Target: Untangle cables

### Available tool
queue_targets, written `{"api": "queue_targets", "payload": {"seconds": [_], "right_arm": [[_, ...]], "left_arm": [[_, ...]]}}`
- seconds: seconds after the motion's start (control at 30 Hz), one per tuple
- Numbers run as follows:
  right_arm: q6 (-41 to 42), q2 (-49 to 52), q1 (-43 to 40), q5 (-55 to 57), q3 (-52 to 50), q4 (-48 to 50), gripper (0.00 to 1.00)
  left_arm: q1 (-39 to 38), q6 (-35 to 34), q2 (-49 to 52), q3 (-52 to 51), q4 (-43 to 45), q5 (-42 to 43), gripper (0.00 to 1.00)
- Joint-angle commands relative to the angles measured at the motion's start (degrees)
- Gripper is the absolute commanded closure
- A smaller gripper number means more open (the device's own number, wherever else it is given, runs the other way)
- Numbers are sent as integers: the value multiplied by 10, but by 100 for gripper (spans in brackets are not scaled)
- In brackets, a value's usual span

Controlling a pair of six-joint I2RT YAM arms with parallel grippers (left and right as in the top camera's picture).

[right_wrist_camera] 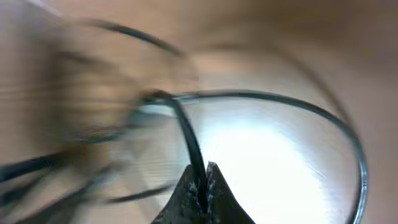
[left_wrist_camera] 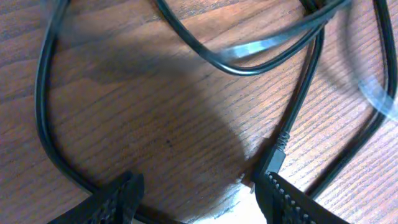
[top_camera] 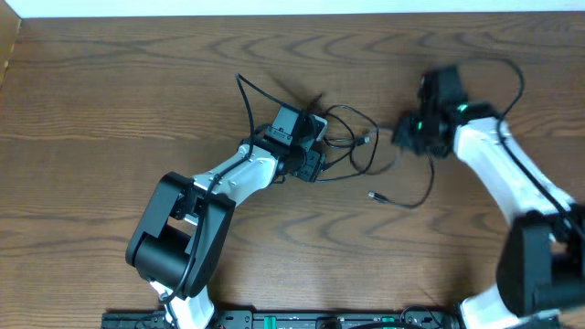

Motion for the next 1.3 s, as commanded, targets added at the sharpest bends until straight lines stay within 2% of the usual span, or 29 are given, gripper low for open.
{"api": "queue_targets", "payload": {"seconds": [0.0,0.07,0.13,0.17,0.3,0.4,0.47,0.5,0.57,0.6,0.63,0.67,0.77,0.93,1.27], "right_arm": [[-132,-94,-3,-114,80,-3,99],[-176,-128,-3,-103,112,-21,99],[-171,-157,-5,11,147,-82,99],[-145,-169,-5,122,169,-134,99],[-22,-183,-5,407,224,-296,99],[62,-184,-5,522,243,-398,99],[43,-184,-4,480,243,-399,99],[-38,-184,-2,388,243,-372,99],[-242,-185,3,126,243,-319,99],[-317,-186,4,-5,243,-303,99],[-359,-186,4,-96,243,-289,99],[-358,-186,3,-133,243,-276,99],[-293,-186,-2,-67,243,-266,99],[-283,-186,-3,7,243,-292,99],[-268,-186,-7,24,243,-290,99]], "left_arm": [[2,3,4,-7,-15,0,37],[2,3,4,-7,-19,0,37],[2,3,4,-7,-21,0,37],[2,3,4,-7,-23,0,37],[2,3,4,-7,-23,0,37],[2,3,4,-7,-21,3,37],[2,2,4,-7,-19,3,37],[2,2,4,-7,-19,3,37],[2,2,4,-7,-19,3,37],[2,2,4,-7,-20,3,37],[2,2,4,-7,-20,3,37],[2,2,4,-7,-20,3,37],[2,0,4,-7,-24,4,37],[2,2,4,-7,-8,64,37],[2,-10,4,-7,131,372,37]]}}
